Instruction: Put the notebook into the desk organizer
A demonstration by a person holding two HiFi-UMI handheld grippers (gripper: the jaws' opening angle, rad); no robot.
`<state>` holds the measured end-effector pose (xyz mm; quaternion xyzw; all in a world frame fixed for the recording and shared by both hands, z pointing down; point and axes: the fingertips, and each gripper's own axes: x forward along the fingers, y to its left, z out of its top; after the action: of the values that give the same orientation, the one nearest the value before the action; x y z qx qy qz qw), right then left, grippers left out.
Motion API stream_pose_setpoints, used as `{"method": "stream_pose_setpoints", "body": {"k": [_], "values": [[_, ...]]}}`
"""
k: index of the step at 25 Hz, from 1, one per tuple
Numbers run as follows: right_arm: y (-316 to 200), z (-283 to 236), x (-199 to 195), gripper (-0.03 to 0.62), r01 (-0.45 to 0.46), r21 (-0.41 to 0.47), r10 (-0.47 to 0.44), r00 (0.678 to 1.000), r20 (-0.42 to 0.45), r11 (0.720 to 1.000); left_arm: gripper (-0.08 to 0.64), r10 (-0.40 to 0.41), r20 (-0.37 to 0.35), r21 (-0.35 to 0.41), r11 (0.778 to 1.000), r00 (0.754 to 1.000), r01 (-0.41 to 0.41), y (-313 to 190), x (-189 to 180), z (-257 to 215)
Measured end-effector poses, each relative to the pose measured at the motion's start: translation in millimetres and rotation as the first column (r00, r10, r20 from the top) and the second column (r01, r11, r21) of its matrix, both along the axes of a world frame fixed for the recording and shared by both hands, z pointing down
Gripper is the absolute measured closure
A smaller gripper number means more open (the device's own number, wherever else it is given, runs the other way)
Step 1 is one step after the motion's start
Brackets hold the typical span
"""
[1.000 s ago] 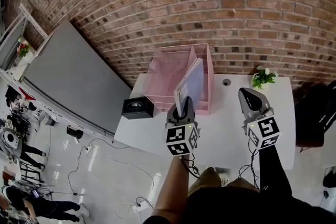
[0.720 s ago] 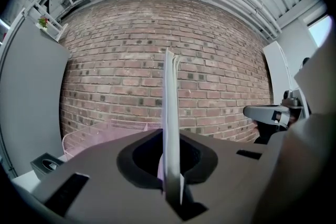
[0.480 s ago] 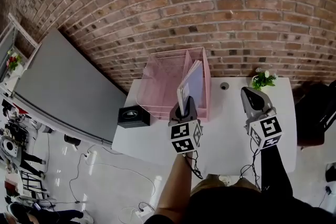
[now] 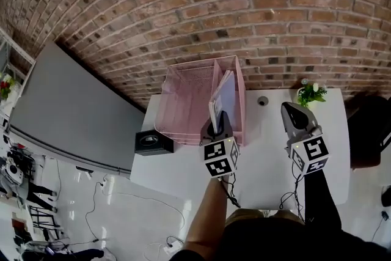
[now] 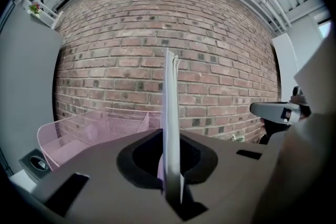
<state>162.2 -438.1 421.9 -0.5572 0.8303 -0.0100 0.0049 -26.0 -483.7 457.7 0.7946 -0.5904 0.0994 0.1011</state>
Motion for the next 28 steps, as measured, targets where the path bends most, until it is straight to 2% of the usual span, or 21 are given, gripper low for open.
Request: {"method": "stream_pose_setpoints", "body": {"k": [7,15,28], "values": [[-14.0,18.8,5.5,0.592,-0.014,-0.042,0.014,1.0,0.012,0.999,0.525,0.014,0.028,-0.082,0.997,0.999,-0.012,-16.5,14.0,28.3],[-20.1,35.1,11.9,0.592,-0.028,-0.077,0.03,0.999,0.019,0.997,0.525,0.013,0.069,-0.184,0.983,0.998,0.0,-26.6,20.9,59.7],[-31.5,49.9,3.5,0.592,-0.026,-0.11,0.027,1.0,0.01,0.994,0.523,0.047,0.091,-0.234,0.972,0.995,-0.025,-37.8,26.5,81.7]]}}
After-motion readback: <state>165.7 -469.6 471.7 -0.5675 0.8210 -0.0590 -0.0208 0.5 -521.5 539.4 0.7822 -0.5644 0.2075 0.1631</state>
